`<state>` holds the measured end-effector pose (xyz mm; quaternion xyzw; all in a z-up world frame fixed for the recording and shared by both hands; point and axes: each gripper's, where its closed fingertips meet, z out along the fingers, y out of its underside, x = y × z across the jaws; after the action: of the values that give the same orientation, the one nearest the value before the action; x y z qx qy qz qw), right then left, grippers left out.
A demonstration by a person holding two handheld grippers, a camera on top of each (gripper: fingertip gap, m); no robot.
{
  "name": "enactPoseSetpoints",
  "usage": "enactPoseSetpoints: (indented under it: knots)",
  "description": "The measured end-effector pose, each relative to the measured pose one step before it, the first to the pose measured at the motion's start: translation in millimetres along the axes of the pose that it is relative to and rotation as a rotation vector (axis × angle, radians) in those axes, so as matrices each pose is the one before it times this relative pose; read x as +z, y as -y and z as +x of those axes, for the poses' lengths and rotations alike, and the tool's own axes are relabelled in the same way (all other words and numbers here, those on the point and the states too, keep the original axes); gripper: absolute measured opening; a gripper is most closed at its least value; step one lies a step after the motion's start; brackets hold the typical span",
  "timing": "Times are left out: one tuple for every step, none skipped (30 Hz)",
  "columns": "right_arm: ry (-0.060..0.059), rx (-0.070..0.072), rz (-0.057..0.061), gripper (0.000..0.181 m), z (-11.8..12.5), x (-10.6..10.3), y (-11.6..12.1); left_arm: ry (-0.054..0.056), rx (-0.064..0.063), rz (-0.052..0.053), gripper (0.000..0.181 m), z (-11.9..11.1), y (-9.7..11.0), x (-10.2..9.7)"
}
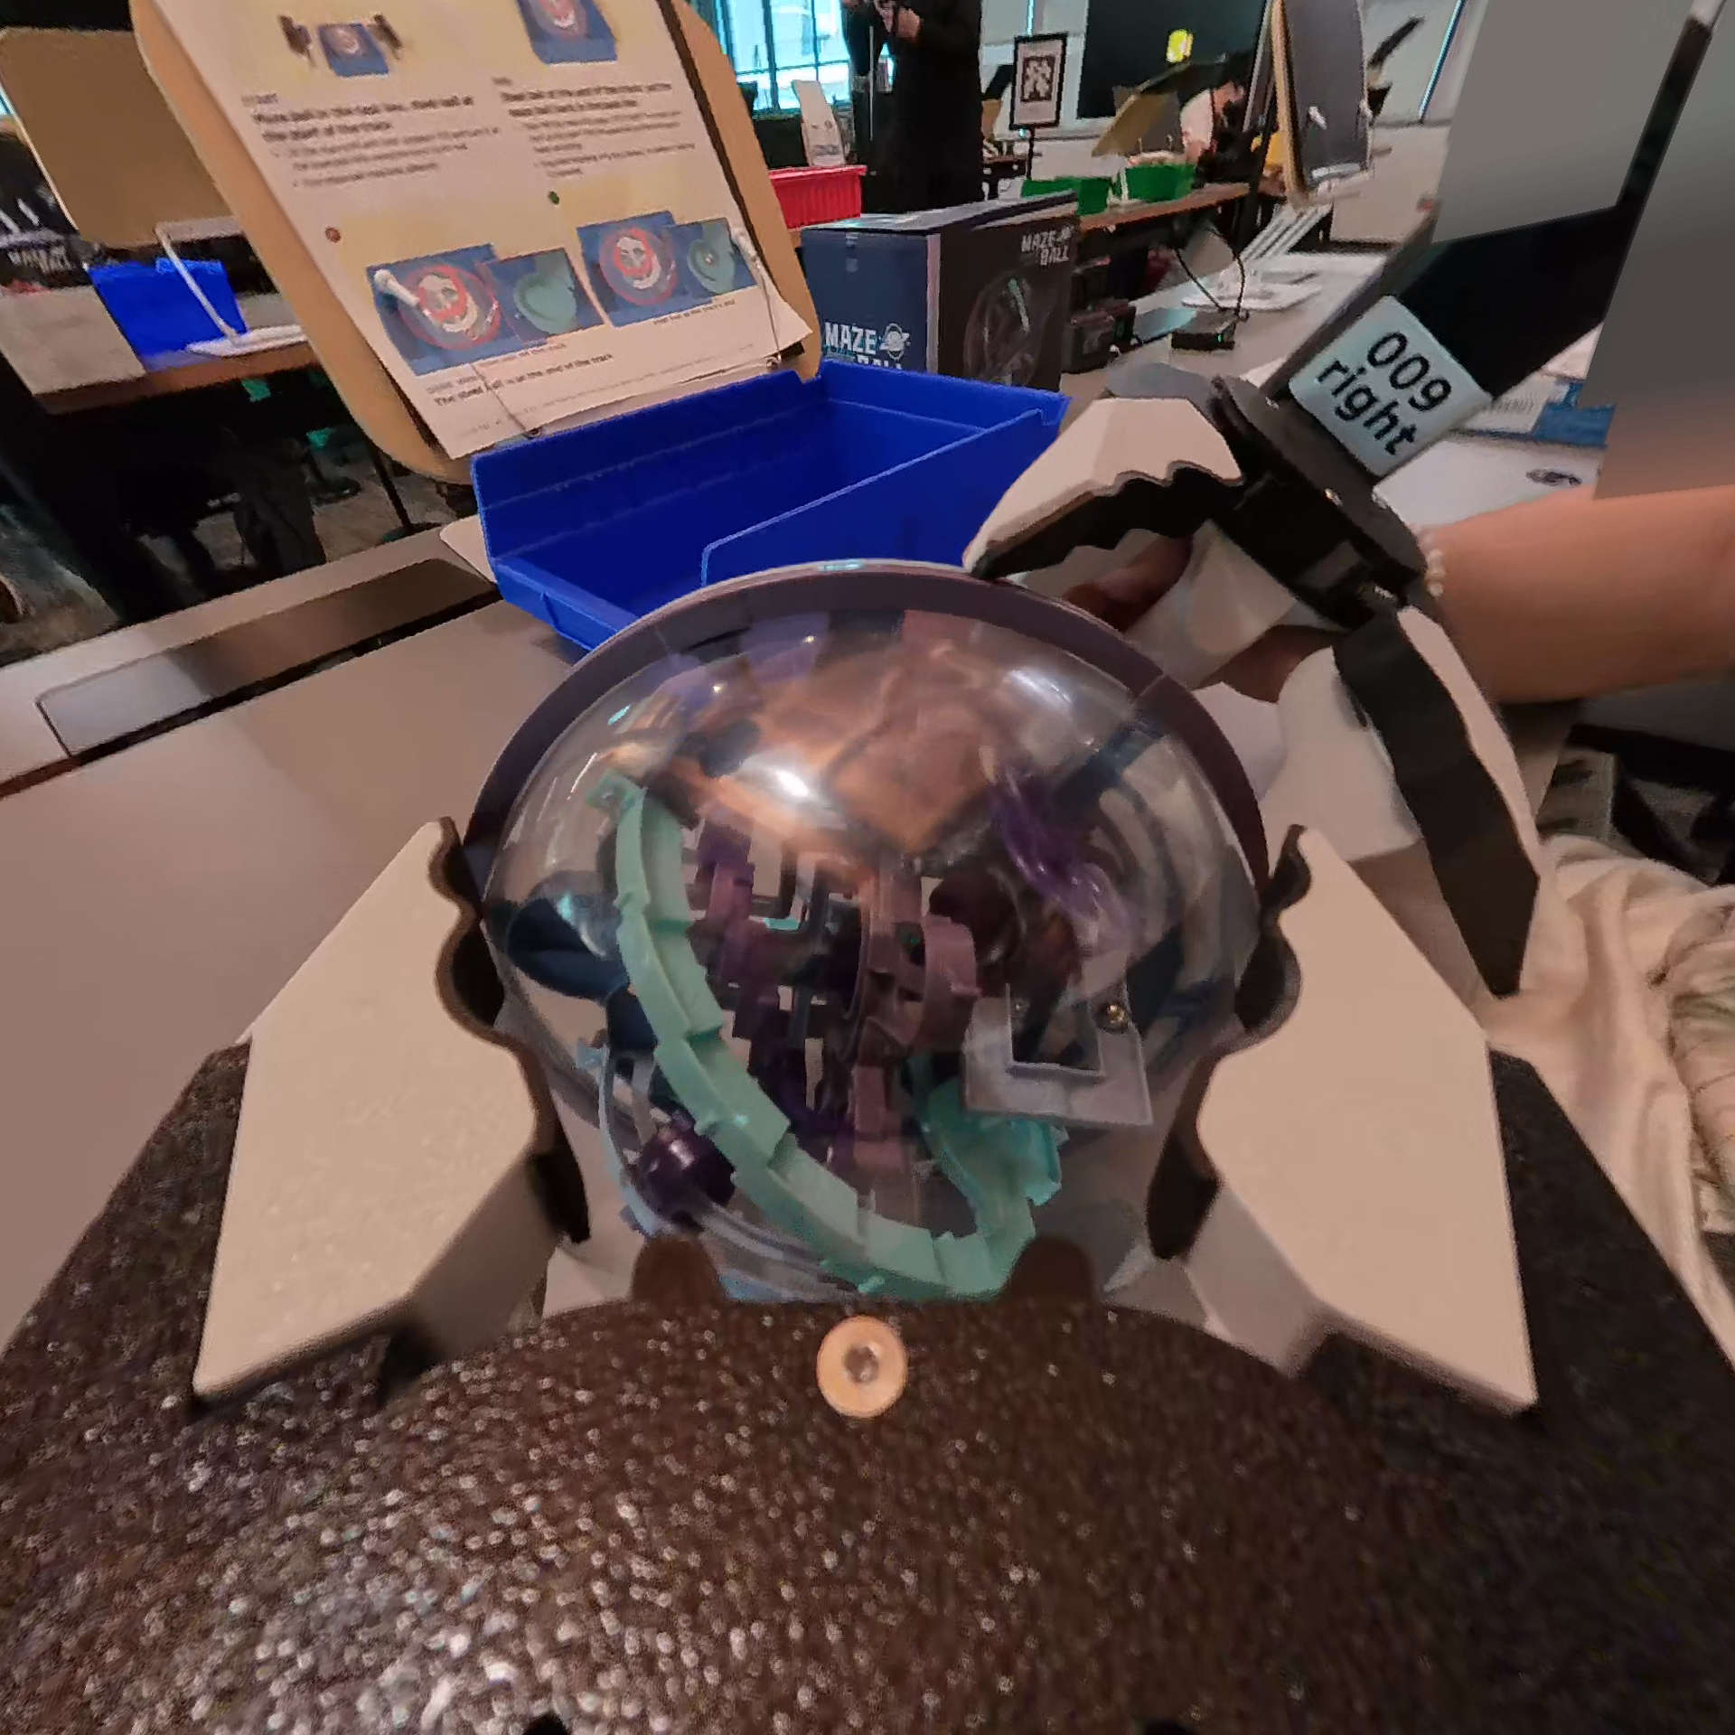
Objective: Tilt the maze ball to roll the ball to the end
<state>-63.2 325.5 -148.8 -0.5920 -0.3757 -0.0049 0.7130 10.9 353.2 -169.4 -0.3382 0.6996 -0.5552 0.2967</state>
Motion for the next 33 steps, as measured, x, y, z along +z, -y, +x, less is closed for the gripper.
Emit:
enactPoseSetpoints:
  knots:
    - [-0.0034,0.0020,0.0056,0.117,0.23,0.42,0.38,0.0022,-0.0264,0.0031,0.155,-0.71,0.11,-0.02]
    - [-0.0034,0.0050,0.0047,0.116,0.59,0.06,0.60,0.0051,-0.0261,0.0021,0.155,-0.46,0.08,0.16]
    - [-0.0029,0.0069,0.0060,0.115,0.71,-0.22,0.84,0.0049,-0.0270,-0.0002,0.155,-0.11,-0.04,0.29]
    - [-0.0045,0.0058,0.0098,0.113,0.87,-0.68,1.14,0.0045,-0.0263,-0.0008,0.155,-0.18,-0.19,0.22]
    - [-0.0054,0.0038,0.0124,0.109,0.91,-0.89,1.10,0.0055,-0.0235,-0.0024,0.155,-0.42,-0.09,0.10]
    - [-0.0099,0.0050,0.0103,0.107,1.42,-0.87,0.27,0.0076,-0.0185,-0.0061,0.155,-0.58,-0.23,0.21]
    - [-0.0123,0.0076,0.0068,0.107,1.72,-0.77,-0.66,0.0117,-0.0114,-0.0078,0.155,-0.87,-0.24,0.53]
    - [-0.0108,0.0040,0.0054,0.108,1.31,-0.63,-0.82,0.0149,-0.0092,-0.0094,0.155,-1.31,-0.15,0.90]
    - [-0.0122,0.0018,0.0043,0.108,1.47,-0.63,-0.98,0.0139,-0.0061,-0.0119,0.155,-0.85,-0.15,1.04]
    - [-0.0118,0.0018,0.0023,0.108,1.71,-0.63,-0.86,0.0172,-0.0080,-0.0140,0.155,-1.20,-0.24,1.13]
    - [-0.0079,0.0098,0.0010,0.110,1.48,-0.55,-1.10,0.0211,-0.0111,-0.0159,0.155,-1.60,-0.24,1.39]
    - [-0.0072,0.0119,0.0034,0.111,1.62,-0.63,-0.70,0.0182,-0.0085,-0.0161,0.155,-1.22,-0.23,1.38]
    - [-0.0066,0.0096,0.0063,0.111,1.74,-1.00,-0.54,0.0141,-0.0062,-0.0139,0.155,-0.91,-0.19,1.17]
    - [-0.0052,0.0069,0.0059,0.111,1.71,-1.04,-0.66,0.0126,-0.0060,-0.0136,0.155,-0.69,-0.21,1.19]
    - [-0.0073,0.0064,0.0046,0.110,2.02,-1.22,-0.79,0.0101,-0.0074,-0.0124,0.155,-0.55,-0.27,1.30]
    - [-0.0073,0.0077,0.0056,0.109,1.93,-1.15,-0.38,0.0084,-0.0068,-0.0089,0.155,-0.42,-0.13,1.05]
    - [-0.0066,0.0075,0.0046,0.108,1.47,-0.60,-0.53,0.0089,-0.0085,-0.0088,0.155,-0.63,-0.11,0.92]
    - [-0.0046,0.0070,0.0023,0.110,0.90,-0.20,-0.67,0.0115,-0.0067,-0.0068,0.155,-0.94,-0.08,0.75]
    - [-0.0049,0.0076,0.0023,0.111,0.79,0.07,-0.41,0.0115,-0.0066,-0.0060,0.155,-0.90,0.01,0.71]
    - [-0.0050,0.0072,0.0030,0.112,0.63,0.04,-0.44,0.0115,-0.0076,-0.0068,0.155,-0.82,-0.18,0.69]
    - [-0.0041,0.0037,0.0019,0.114,0.54,-0.04,-0.82,0.0080,-0.0134,-0.0110,0.155,-0.27,-0.55,0.48]
    - [-0.0029,0.0011,0.0022,0.114,0.39,-0.47,-0.94,0.0044,-0.0118,-0.0114,0.155,-0.02,-0.73,0.32]
    - [-0.0009,0.0058,0.0052,0.114,0.46,-0.62,-0.42,0.0033,-0.0087,-0.0053,0.155,0.00,-0.53,0.29]
    - [-0.0014,0.0134,0.0074,0.114,0.57,-0.32,0.29,0.0037,-0.0049,-0.0011,0.155,-0.23,-0.07,0.33]
    - [-0.0039,0.0142,0.0067,0.114,0.99,-0.31,0.48,0.0022,-0.0020,0.0014,0.155,-0.20,0.15,0.47]
    - [-0.0037,0.0054,0.0031,0.113,0.82,-0.15,0.23,-0.0001,-0.0011,0.0043,0.155,-0.19,0.24,0.14]
    - [0.0000,-0.0019,-0.0009,0.113,-0.17,0.19,-0.38,0.0018,-0.0028,0.0042,0.155,-0.32,0.23,0.14]
    - [-0.0006,-0.0049,-0.0024,0.115,-0.41,0.33,-0.54,0.0036,-0.0006,0.0018,0.155,-0.10,0.24,0.02]
    - [-0.0008,-0.0049,-0.0006,0.115,-0.39,0.31,-0.36,0.0030,0.0037,0.0005,0.155,0.15,0.15,-0.17]
    - [0.0001,-0.0058,0.0018,0.115,-0.46,0.17,0.05,0.0010,0.0072,0.0003,0.156,0.31,0.21,-0.19]
    - [-0.0002,-0.0092,-0.0011,0.115,-0.29,0.32,-0.15,-0.0015,0.0097,-0.0018,0.156,0.47,0.15,-0.33]
    - [0.0015,-0.0100,-0.0034,0.114,-0.57,0.44,-0.15,-0.0059,0.0158,-0.0029,0.156,0.77,-0.04,-0.46]
    - [0.0048,-0.0038,0.0005,0.114,-1.09,0.64,0.59,-0.0084,0.0248,0.0010,0.157,1.12,0.32,-0.67]
